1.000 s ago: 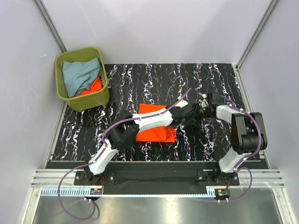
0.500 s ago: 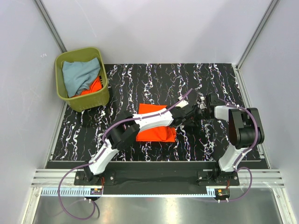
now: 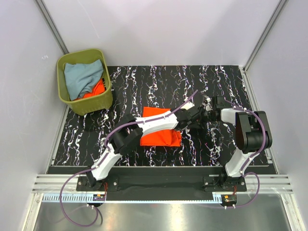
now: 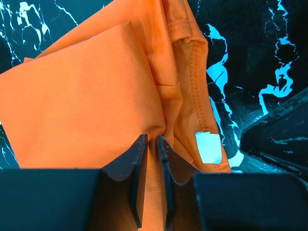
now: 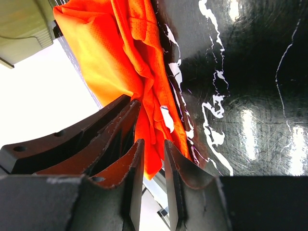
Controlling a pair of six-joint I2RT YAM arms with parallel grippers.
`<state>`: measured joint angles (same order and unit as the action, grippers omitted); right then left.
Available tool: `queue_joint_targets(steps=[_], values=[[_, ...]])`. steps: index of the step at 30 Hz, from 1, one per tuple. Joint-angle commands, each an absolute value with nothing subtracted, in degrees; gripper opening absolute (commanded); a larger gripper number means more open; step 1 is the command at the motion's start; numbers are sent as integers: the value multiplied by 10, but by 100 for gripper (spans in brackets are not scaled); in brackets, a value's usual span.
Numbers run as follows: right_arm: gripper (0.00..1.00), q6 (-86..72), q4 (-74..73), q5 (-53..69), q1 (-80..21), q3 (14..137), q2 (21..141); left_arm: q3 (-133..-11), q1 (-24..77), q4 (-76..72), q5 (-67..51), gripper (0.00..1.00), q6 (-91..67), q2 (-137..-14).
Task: Fold and stack the t-shirts
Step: Fold the tshirt
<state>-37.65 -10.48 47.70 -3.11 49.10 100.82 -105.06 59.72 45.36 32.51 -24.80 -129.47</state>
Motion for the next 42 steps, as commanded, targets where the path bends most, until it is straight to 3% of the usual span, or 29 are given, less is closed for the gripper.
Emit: queue_joint_targets(steps=[1,10,12,14,15,23,42], values=[[30,-381,-90,495,-33,496,1002,-1053,594,443,319,20,-239,-1255],[30,-382,-88,493,-35,494,1003,-1034,584,439,300,24,-240,-1259],[30,-384,-86,493,-37,495,1005,-1037,584,439,299,17,-237,-1260],[29,-385,-84,494,-43,499,1011,-1041,584,439,300,0,-236,-1258],[29,-386,-85,494,-46,502,1016,-1041,584,439,301,0,-236,-1251],[0,-429,-21,509,-77,522,1047,-1032,578,434,276,0,-257,-1190],[0,-464,75,484,-105,517,1158,-1003,567,427,271,0,-258,-1140]])
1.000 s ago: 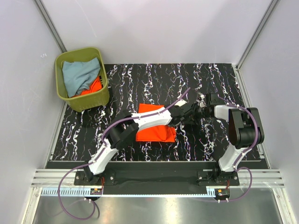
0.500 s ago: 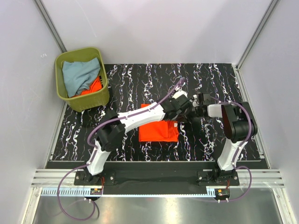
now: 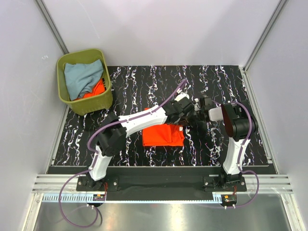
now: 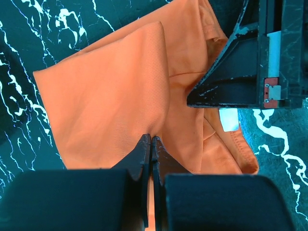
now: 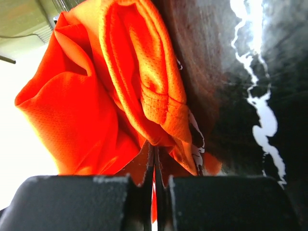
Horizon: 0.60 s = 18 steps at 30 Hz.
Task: Fold and stack the t-shirts
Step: Fold the tshirt
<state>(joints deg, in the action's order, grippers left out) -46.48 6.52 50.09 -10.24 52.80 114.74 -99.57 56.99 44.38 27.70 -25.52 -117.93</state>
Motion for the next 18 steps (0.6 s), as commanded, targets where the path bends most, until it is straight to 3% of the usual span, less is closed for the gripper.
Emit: queue_joint_targets(steps=[1,18], values=[[0,-461,75,478,-105,509,1158,-1005,567,426,269,0,-259,-1138],[0,-455,58,404,-105,495,1138,-1045,567,427,215,0,-284,-1122]])
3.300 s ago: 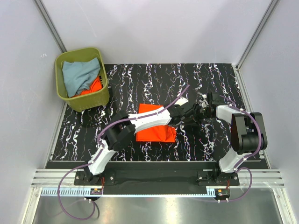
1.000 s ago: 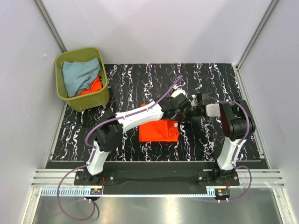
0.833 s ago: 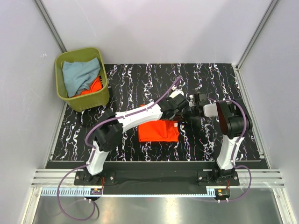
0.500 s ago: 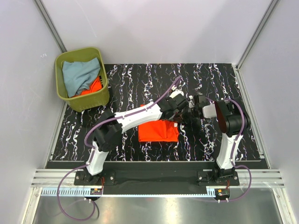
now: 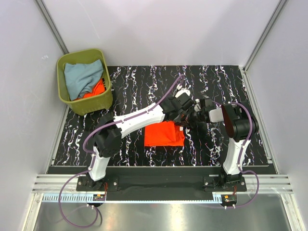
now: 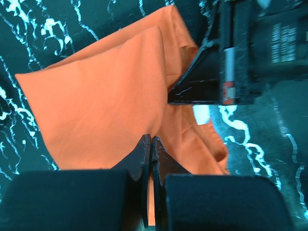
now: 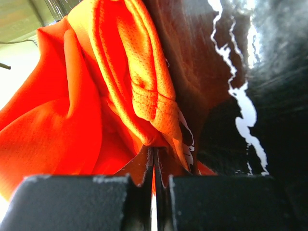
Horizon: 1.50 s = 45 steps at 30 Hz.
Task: Fold and stack the t-shirts
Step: Fold the tshirt
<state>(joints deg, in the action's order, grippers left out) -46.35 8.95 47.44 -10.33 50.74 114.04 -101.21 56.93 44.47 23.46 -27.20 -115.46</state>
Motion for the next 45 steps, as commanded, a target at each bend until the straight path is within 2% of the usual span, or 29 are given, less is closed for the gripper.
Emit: queue_joint_targets(steps=[1,26,35,38,42,45], values=[[0,-455,57,405,-105,495,1138,-1054,568,427,209,0,-283,-1126],[0,-461,47,434,-105,502,1107,-1090,566,426,183,0,-272,-1220],[0,-461,20,444,-103,542,1084,-1079,565,427,178,2,-276,-1209],[0,-461,11,449,-100,558,1077,-1070,565,424,173,12,-273,-1199],[1,-467,4,458,-89,567,1064,-1049,565,414,150,35,-268,-1182],[1,-456,-15,461,-85,591,1079,-1019,564,395,127,46,-266,-1157]])
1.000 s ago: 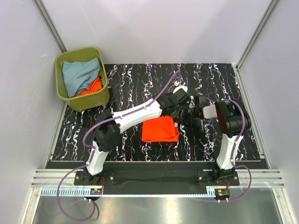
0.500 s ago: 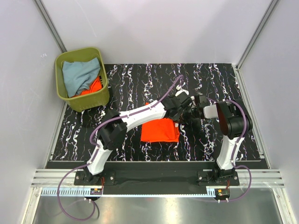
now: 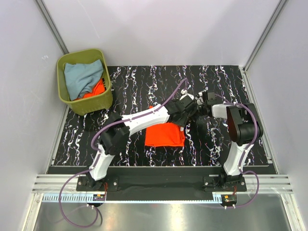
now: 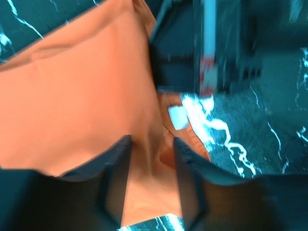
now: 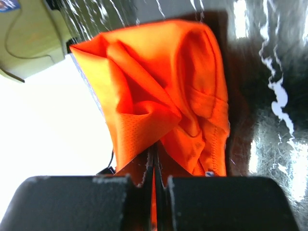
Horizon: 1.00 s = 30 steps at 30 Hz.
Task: Fold and stack the t-shirts
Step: Fold the tshirt
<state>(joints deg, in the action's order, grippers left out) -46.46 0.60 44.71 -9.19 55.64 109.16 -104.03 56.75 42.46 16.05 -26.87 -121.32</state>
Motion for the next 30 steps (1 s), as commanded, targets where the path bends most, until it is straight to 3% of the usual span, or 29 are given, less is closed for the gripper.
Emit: queue_joint_targets(steps=[1,5,14,20,25,27,28,30], values=[[1,-454,-19,463,-84,595,1085,-1011,564,387,123,51,-267,-1137],[1,-439,-24,456,-82,614,1114,-965,558,365,105,56,-271,-1076],[0,-427,-25,481,-76,695,1181,-802,507,276,4,55,-310,-937],[1,-417,-58,473,-61,747,1214,-724,454,195,-114,46,-317,-930],[14,-337,-240,398,-40,814,1203,-772,439,177,-156,45,-299,-986],[27,-313,-296,336,-39,810,1153,-796,432,160,-189,45,-298,-1018],[41,-306,-324,327,-37,803,1134,-807,426,161,-196,45,-298,-1030],[47,-306,-334,336,-33,761,1076,-828,419,151,-221,45,-299,-1060]])
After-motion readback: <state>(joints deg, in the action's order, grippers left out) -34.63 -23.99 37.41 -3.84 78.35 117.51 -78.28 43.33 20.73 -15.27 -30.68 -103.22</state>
